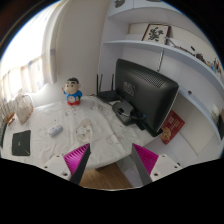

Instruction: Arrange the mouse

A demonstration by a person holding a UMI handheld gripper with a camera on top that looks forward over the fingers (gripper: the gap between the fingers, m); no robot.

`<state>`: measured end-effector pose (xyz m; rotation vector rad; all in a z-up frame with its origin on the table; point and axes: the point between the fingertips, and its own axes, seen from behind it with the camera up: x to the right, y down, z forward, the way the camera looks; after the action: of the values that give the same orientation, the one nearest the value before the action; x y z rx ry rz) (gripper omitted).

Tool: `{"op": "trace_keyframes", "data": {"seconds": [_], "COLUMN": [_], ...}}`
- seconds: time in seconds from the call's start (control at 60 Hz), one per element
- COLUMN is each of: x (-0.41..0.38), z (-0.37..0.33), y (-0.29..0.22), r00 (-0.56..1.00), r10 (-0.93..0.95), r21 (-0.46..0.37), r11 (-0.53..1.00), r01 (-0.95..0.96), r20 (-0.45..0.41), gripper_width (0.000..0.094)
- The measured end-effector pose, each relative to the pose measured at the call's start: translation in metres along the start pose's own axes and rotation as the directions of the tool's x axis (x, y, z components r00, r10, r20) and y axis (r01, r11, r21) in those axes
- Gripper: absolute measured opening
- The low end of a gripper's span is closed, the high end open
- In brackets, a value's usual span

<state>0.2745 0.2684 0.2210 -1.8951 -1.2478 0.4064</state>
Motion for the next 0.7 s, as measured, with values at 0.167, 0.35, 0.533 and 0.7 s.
{"op": "trace_keyframes", "data": {"seconds": [0.167,0.35,0.533,0.7], "x": [-0.017,-0.062,-0.124,-0.178], "z": [0.01,0.022,0.028,0.032], "y": [0.0,0.002,0.01,0.022], "r00": [0.999,0.993,0.972,0.947], "r10": [-0.019,-0.052,-0.12,-0.166], "r21": [0.005,0.019,0.038,0.058], "r11": [1.0,0.999,0.993,0.986], "r01": [0.019,0.051,0.115,0.156], "r20": [0.034,0.109,0.201,0.276], "gripper_width": [0.0854,0.0857,0.0853,0.0853]}}
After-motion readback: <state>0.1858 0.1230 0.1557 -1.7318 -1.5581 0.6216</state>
